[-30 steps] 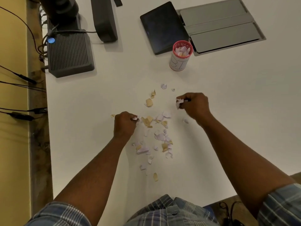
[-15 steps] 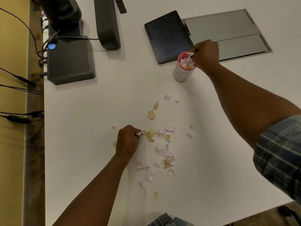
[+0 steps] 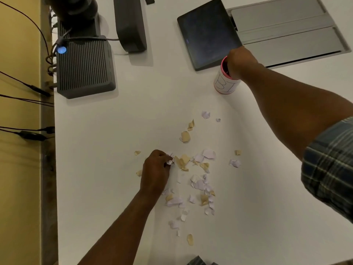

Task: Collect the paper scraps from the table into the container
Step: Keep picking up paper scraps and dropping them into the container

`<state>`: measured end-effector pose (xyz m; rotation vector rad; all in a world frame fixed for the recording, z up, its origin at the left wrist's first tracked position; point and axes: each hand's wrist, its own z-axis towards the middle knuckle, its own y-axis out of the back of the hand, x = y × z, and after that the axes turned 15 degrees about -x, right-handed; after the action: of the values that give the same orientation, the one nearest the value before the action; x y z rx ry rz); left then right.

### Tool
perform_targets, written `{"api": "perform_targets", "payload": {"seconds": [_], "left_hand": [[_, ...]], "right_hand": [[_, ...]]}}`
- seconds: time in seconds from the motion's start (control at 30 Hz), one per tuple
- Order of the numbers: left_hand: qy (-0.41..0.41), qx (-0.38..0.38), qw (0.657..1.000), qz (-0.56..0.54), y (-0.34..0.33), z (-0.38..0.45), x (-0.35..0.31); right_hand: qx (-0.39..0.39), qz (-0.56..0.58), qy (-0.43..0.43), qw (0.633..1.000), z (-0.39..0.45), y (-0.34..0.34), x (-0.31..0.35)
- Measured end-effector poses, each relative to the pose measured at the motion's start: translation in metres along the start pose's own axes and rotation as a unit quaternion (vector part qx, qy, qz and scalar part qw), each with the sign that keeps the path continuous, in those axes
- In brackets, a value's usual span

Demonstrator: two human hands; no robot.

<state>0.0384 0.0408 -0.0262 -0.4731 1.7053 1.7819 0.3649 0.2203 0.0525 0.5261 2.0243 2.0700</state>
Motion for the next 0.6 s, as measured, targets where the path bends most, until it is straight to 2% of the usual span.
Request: {"api": "perform_targets", "payload": {"seconds": [0.07,0.17,0.27,0.33,0.4,0.5,0.6], "left_hand": [[-0.015,0.000,1.000,0.020,-0.001,-0.002,-0.001],[-0.016,0.009,1.000,0.020,-0.001,-0.003,-0.003],[0.030,0.011,0.999,0.006,0.001,0.000,-0.006],[0.066,0.011,0.998,0.011,0.004,0.004,-0.007],[0.081,0.013,0.997,0.002,0.007,0.009,-0.006],[0.130,0.016,0.991,-0.031,0.016,0.017,-0.020],[0.172,0.026,0.981,-0.085,0.020,0.026,-0.037]], "right_hand": [[0.014,-0.011,0.014,1.000,0.001,0.002,0.001],[0.069,-0.049,-0.012,0.996,-0.001,0.009,0.003],[0.071,-0.061,-0.040,0.995,-0.011,0.019,0.004],[0.024,-0.046,-0.046,0.998,-0.028,0.027,0.006],[-0.071,0.001,-0.028,0.997,-0.050,0.032,0.008],[-0.204,0.126,-0.002,0.971,-0.091,0.019,-0.001],[-0.245,0.207,-0.033,0.947,-0.140,-0.014,-0.019]]}}
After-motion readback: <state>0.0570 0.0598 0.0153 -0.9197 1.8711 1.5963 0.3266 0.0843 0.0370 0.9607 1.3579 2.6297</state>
